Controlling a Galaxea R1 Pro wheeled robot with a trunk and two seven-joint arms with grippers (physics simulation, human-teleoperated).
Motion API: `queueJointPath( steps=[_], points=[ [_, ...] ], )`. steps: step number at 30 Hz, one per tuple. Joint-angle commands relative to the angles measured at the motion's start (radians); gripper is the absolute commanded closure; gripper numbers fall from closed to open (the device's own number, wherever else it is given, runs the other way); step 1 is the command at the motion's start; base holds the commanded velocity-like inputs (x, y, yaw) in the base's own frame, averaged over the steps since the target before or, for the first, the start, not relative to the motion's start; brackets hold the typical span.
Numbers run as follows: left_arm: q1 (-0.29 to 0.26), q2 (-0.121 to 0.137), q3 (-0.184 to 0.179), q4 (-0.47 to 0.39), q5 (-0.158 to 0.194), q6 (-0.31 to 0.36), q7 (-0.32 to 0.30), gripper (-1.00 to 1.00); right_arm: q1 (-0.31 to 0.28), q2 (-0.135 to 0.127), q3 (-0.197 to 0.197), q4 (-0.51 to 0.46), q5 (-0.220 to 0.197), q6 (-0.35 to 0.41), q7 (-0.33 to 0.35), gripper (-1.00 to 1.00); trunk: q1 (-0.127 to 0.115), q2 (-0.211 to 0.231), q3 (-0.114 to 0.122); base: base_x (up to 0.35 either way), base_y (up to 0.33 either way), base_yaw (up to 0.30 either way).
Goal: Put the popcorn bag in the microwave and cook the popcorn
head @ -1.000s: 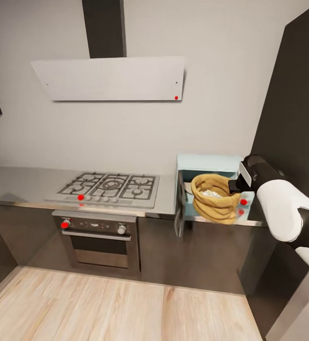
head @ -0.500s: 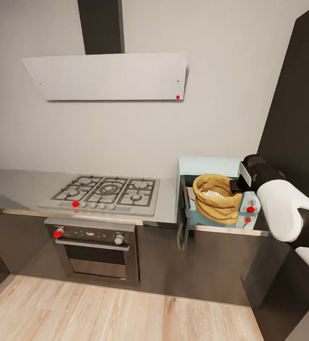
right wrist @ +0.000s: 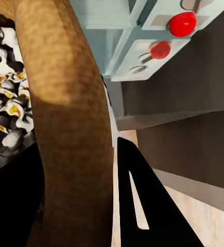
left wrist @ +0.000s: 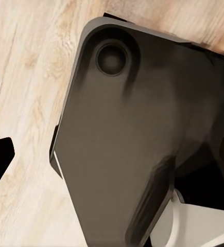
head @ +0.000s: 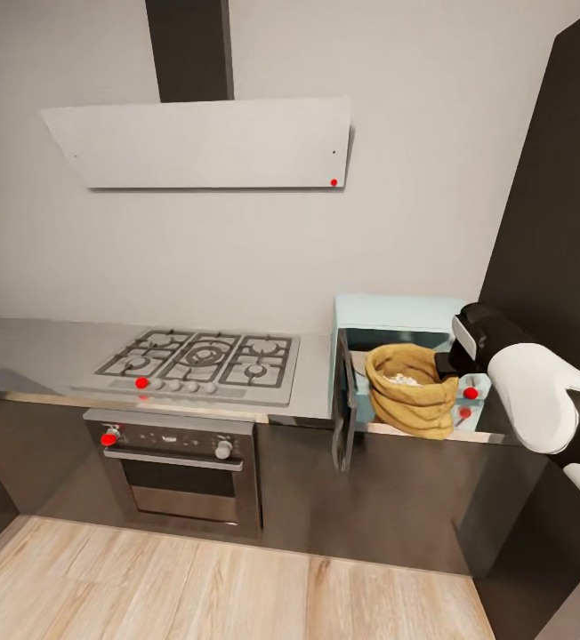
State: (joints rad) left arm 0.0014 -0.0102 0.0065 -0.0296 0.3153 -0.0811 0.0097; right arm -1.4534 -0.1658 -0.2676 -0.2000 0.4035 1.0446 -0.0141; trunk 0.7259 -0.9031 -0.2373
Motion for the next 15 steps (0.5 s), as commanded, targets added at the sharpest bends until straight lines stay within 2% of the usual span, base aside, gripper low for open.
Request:
queueJointPath(
  steps=[1, 9, 15],
  points=[
    [0.000, -0.001, 0.000, -0.001, 0.004, -0.002, 0.001, -1.00, -0.001, 0.001, -0.009, -0.001, 0.005, 0.003, -0.001, 1.00, 0.000, -0.001, -0.001, 0.000, 0.000, 0.000],
    [0.000, -0.001, 0.000, -0.001, 0.005, -0.002, 0.001, -1.00, -0.001, -0.001, -0.013, -0.007, 0.003, 0.003, 0.002, 1.00, 0.000, -0.001, -0.001, 0.006, 0.000, 0.000],
    [0.000, -0.001, 0.000, -0.001, 0.005, -0.002, 0.001, -1.00, -0.001, -0.001, -0.013, -0.007, 0.003, 0.003, 0.002, 1.00, 0.000, -0.001, -0.001, 0.251, 0.000, 0.000]
  ],
)
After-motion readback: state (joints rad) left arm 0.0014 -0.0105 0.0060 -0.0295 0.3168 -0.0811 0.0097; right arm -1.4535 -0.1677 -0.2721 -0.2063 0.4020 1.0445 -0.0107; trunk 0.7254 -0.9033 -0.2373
